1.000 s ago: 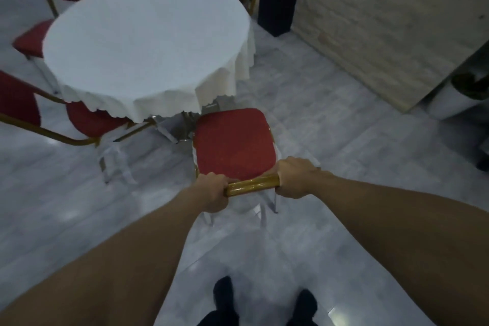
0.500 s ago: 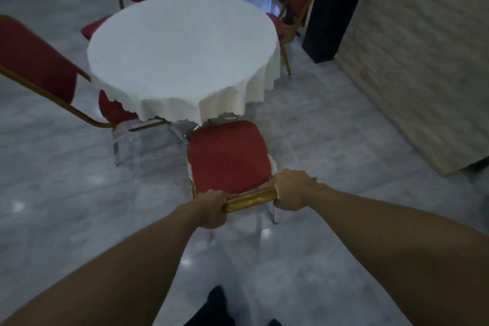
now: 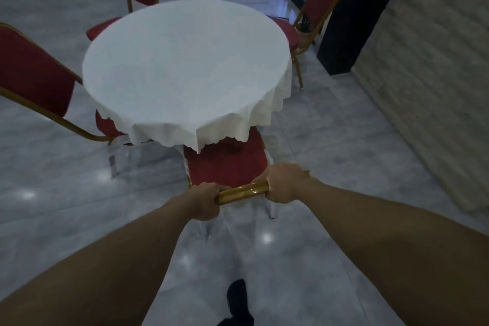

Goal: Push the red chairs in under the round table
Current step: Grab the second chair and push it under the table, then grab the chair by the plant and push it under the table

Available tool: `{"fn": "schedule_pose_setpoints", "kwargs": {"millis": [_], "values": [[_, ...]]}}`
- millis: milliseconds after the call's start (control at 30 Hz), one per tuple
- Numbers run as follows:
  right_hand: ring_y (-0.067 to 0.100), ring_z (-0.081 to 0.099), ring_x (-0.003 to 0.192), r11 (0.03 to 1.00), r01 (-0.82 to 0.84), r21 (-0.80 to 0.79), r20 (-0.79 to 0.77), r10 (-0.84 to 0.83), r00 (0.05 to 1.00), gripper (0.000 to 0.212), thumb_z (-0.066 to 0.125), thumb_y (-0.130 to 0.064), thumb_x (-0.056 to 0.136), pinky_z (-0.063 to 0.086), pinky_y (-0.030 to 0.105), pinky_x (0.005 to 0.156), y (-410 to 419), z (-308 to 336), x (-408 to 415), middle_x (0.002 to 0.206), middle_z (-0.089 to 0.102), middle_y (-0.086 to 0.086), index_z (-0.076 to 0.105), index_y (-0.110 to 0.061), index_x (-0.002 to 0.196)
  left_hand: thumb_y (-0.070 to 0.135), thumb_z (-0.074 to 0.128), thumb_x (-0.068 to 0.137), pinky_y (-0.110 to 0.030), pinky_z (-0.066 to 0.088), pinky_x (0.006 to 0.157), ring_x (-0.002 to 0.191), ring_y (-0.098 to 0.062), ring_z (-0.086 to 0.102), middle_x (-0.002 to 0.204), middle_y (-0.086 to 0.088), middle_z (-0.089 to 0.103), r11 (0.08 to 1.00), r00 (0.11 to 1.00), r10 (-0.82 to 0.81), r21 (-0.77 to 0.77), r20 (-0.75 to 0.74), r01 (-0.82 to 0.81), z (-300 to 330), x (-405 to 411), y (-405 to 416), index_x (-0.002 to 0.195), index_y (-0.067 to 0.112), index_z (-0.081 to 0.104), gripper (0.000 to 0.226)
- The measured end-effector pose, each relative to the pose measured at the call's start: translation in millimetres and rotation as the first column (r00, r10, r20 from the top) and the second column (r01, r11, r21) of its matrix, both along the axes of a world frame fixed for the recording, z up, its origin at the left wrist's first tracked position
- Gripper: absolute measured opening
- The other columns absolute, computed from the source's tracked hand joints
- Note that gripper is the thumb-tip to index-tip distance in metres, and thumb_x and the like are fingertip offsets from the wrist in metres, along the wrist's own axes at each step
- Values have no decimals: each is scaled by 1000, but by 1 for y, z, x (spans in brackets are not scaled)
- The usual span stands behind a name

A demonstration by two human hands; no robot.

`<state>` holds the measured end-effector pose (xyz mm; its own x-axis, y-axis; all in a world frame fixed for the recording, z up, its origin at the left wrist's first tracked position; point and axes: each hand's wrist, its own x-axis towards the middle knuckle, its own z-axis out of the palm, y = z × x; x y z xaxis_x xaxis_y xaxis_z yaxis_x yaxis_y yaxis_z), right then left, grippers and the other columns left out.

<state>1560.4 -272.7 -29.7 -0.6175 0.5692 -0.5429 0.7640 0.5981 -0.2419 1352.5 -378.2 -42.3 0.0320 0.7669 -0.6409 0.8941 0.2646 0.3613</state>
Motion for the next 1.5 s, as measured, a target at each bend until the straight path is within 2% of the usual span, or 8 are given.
{"fn": "schedule_pose_setpoints", "kwargs": {"millis": [333, 500, 600, 700, 1000, 1100, 1367, 1500], "values": [[16, 63, 88, 999, -27, 21, -3, 27, 1000, 55, 60, -19, 90, 50, 32, 79, 59, -2, -4, 104, 76, -11, 70, -57, 129, 1, 51, 87, -29, 51, 71, 89, -21, 68, 92, 2, 66, 997, 996, 80, -28, 40, -78, 0, 6, 47, 151, 39, 48, 75], [19, 69, 91, 990, -106, -92, -28, 104, 994, 15, 72, -36, 85, 48, 34, 74, 72, 1, 3, 95, 73, -8, 69, -48, 92, 6, 60, 90, -40, 56, 96, 111, -27, 63, 121, -5, 63, 987, 995, 92, -127, -48, -97, 13, 16, 55, 155, 36, 42, 73], [18, 67, 108, 976, -136, -170, -123, 116, 986, 67, 81, -68, 78, 53, 37, 91, 85, 12, 13, 119, 73, -6, 71, -33, 134, 38, 74, 90, -39, 45, 106, 128, -27, 56, 143, -4, 58, 981, 996, 67, -179, -61, -77, 37, 29, 70, 156, 33, 41, 74], [23, 63, 125, 989, -118, -90, -131, 105, 986, 99, 70, -89, 70, 51, 37, 100, 113, 36, 36, 139, 67, -2, 63, -28, 147, 72, 58, 87, -43, 37, 115, 137, -25, 50, 151, 0, 54, 983, 994, 109, -147, 5, -107, 64, 45, 102, 151, 31, 50, 77], [32, 51, 144, 971, 238, 9, -217, -231, 949, 93, 50, -83, 92, 45, 43, 112, 235, 97, 133, 163, 51, 9, 51, -18, 158, 94, 34, 67, -53, 38, 113, 139, -31, 49, 155, -6, 51, 953, 970, 228, 223, -88, -204, 124, 138, 220, 154, 31, 44, 108], [34, 47, 148, 965, 261, 31, -230, -248, 941, 88, 45, -80, 98, 41, 44, 117, 270, 116, 162, 165, 47, 11, 48, -16, 159, 84, 37, 85, -50, 38, 114, 142, -31, 47, 157, -5, 50, 943, 968, 205, 295, -144, -156, 133, 171, 264, 156, 28, 40, 90], [33, 50, 145, 943, 320, 86, -206, -298, 932, 121, 41, -105, 72, 43, 50, 117, 366, 129, 210, 165, 48, 10, 50, -21, 159, 94, 21, 80, -49, 36, 114, 143, -33, 46, 160, -9, 46, 944, 984, 113, 323, -142, -62, 149, 228, 376, 156, 25, 41, 105], [31, 45, 150, 943, 316, 108, -221, -287, 932, 107, 43, -93, 86, 39, 45, 118, 425, 135, 223, 168, 43, 9, 45, -17, 161, 85, 29, 88, -50, 31, 118, 148, -34, 40, 164, -9, 40, 952, 985, 84, 306, -153, -34, 143, 237, 440, 158, 24, 36, 93]]}}
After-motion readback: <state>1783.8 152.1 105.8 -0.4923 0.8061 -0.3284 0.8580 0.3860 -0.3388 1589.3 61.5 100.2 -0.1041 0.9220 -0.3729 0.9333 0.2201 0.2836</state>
